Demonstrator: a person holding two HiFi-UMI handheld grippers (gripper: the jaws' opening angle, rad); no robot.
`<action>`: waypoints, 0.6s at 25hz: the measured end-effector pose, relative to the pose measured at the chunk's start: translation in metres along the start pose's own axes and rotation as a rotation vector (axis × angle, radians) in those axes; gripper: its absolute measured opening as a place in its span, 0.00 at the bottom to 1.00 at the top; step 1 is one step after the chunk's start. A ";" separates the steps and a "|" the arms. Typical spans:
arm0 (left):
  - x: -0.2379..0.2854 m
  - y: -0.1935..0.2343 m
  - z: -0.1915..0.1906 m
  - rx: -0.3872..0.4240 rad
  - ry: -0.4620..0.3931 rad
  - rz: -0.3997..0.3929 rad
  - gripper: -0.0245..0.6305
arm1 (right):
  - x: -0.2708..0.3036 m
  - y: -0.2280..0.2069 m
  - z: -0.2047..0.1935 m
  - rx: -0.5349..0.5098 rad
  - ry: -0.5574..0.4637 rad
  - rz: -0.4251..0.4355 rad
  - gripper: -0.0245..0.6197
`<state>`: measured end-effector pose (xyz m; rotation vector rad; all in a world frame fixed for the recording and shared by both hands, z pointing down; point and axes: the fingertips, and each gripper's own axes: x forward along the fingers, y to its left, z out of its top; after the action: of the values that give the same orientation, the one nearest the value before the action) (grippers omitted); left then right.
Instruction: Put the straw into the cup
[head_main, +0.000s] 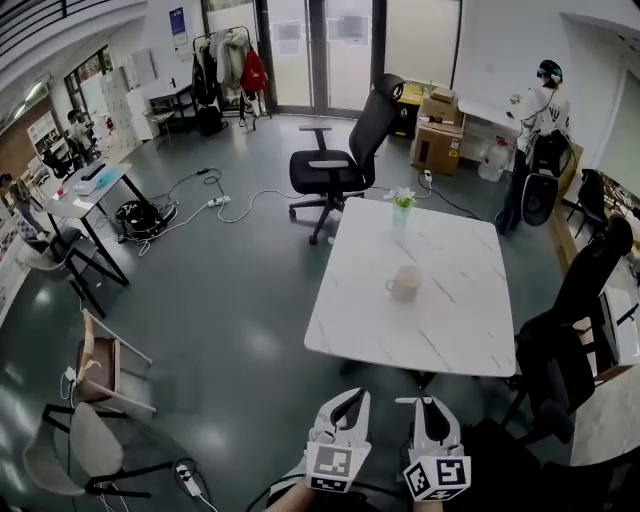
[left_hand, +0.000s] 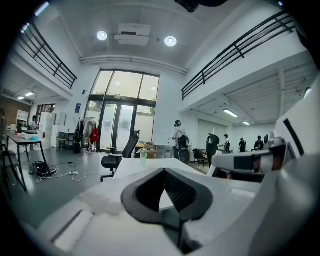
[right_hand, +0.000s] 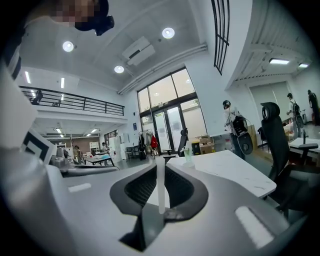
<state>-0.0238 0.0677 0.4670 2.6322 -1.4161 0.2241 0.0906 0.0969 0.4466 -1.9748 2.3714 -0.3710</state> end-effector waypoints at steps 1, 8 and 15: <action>0.012 0.006 0.006 0.005 0.001 -0.009 0.04 | 0.012 -0.004 0.003 0.006 0.004 -0.013 0.11; 0.093 0.038 0.032 0.018 0.013 -0.087 0.04 | 0.098 -0.018 0.031 -0.003 0.015 -0.042 0.11; 0.155 0.064 0.042 -0.014 0.025 -0.157 0.04 | 0.161 -0.036 0.044 -0.024 0.030 -0.093 0.11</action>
<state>0.0100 -0.1020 0.4603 2.7026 -1.1911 0.2278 0.1020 -0.0731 0.4312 -2.1111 2.3177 -0.3801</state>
